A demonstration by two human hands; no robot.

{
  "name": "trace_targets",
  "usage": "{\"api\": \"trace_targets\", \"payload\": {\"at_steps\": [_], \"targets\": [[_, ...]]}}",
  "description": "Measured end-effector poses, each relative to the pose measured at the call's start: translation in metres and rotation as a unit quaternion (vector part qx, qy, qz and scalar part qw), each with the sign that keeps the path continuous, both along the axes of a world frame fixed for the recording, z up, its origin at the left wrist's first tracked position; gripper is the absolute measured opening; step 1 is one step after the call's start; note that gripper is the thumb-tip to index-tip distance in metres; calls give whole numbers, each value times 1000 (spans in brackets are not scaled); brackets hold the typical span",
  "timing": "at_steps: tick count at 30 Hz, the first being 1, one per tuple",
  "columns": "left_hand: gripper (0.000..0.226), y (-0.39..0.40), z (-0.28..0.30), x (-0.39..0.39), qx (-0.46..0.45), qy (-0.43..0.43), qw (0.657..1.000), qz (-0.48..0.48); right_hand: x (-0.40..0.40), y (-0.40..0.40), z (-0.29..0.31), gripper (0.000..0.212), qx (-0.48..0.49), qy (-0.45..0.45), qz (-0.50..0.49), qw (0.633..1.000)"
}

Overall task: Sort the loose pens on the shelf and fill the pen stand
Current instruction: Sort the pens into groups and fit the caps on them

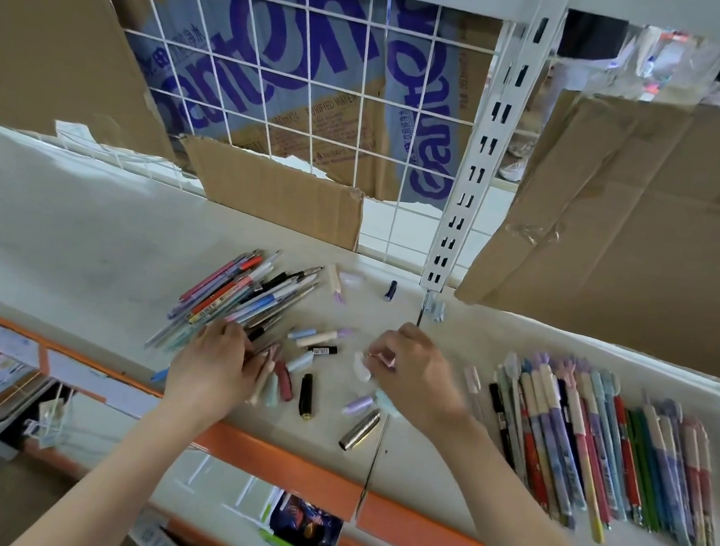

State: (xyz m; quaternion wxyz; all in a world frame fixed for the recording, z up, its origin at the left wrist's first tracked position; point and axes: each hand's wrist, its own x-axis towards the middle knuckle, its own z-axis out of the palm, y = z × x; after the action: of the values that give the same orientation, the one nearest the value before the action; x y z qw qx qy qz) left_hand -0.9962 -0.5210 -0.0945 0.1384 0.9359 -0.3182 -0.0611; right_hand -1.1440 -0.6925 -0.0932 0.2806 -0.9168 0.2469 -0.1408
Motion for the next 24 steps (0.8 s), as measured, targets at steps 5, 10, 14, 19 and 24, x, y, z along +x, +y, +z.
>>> {"api": "trace_targets", "payload": {"at_steps": [5,10,14,19,24], "targets": [[44,-2,6,4,87,11,996,-16,15,8,-8,13,-80,72,39,993],[38,-4,10,7,120,16,992,-30,9,7,4,7,113,-31,-8,993],[26,0,8,5,-14,-3,1000,-15,-2,-2,11,6,277,-87,-69,954],[13,0,18,-14,-182,89,970,-133,-19,-12,18,24,331,-118,-51,935],[11,-6,14,-25,-226,129,951,-169,-26,-10,20,24,290,-88,-23,953]]}}
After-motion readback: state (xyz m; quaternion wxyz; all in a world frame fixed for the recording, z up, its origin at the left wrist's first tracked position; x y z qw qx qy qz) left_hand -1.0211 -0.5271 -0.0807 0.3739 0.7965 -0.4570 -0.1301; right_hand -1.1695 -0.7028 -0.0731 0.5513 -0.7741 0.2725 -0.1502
